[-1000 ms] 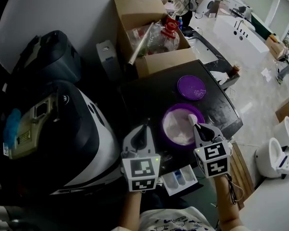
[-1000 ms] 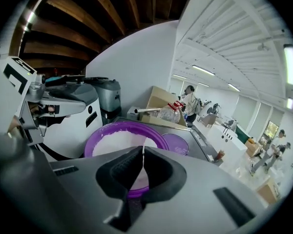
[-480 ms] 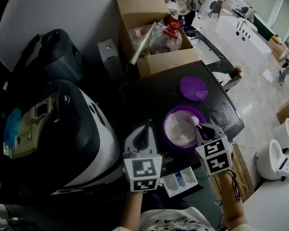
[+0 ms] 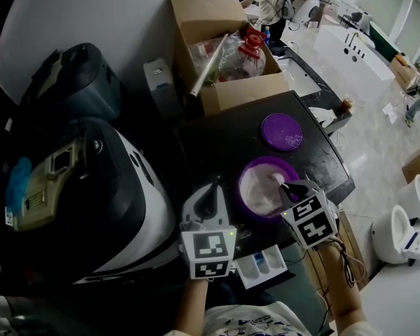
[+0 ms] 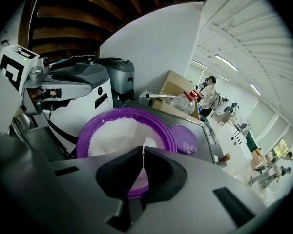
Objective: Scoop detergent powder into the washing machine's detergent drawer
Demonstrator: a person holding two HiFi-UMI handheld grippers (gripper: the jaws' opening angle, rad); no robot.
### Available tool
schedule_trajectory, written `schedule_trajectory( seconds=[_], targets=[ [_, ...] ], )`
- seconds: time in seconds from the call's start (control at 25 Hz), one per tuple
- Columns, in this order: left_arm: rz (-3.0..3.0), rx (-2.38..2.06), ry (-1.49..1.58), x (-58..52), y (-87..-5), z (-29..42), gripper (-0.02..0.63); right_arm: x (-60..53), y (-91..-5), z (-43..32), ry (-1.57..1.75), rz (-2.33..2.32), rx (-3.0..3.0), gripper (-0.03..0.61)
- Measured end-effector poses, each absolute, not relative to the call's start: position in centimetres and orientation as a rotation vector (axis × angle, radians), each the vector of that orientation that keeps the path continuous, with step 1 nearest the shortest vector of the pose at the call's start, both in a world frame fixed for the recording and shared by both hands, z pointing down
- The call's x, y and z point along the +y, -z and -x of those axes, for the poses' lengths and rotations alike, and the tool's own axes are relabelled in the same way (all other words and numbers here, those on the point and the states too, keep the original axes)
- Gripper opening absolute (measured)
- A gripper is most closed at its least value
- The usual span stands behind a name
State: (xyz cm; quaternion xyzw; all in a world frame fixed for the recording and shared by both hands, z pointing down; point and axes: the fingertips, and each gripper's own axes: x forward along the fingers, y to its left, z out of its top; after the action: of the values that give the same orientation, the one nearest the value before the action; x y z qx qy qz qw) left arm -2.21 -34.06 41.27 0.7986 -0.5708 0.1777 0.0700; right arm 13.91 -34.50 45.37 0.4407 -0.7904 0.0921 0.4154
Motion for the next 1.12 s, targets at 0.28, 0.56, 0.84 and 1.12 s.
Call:
schedule_trajectory(
  seconds=[0.28,0.56,0.84,1.12],
  targets=[
    [-2.397,-1.724,-0.527,-34.0,-41.1,2.5,0.002,-34.1,-45.4,-13.1,-0.315,-1.049,-2.025,0.02],
    [-2.397,-1.728,-0.522,-33.6,-40.9,2.6,0.002,-33.6,-45.4,-12.5,-0.359,-1.008,-2.047,0.02],
    [-2.392,-1.738,-0.524,-33.1,-40.9,3.0,0.002,-33.0,-45.6,-11.9,-0.406,-0.954,-2.065,0.02],
    [-2.389,-1.747,-0.522,-32.8,-40.8,3.2,0.002,-32.7,-45.8,-11.6,-0.446,-0.9,-2.072,0.02]
  ],
)
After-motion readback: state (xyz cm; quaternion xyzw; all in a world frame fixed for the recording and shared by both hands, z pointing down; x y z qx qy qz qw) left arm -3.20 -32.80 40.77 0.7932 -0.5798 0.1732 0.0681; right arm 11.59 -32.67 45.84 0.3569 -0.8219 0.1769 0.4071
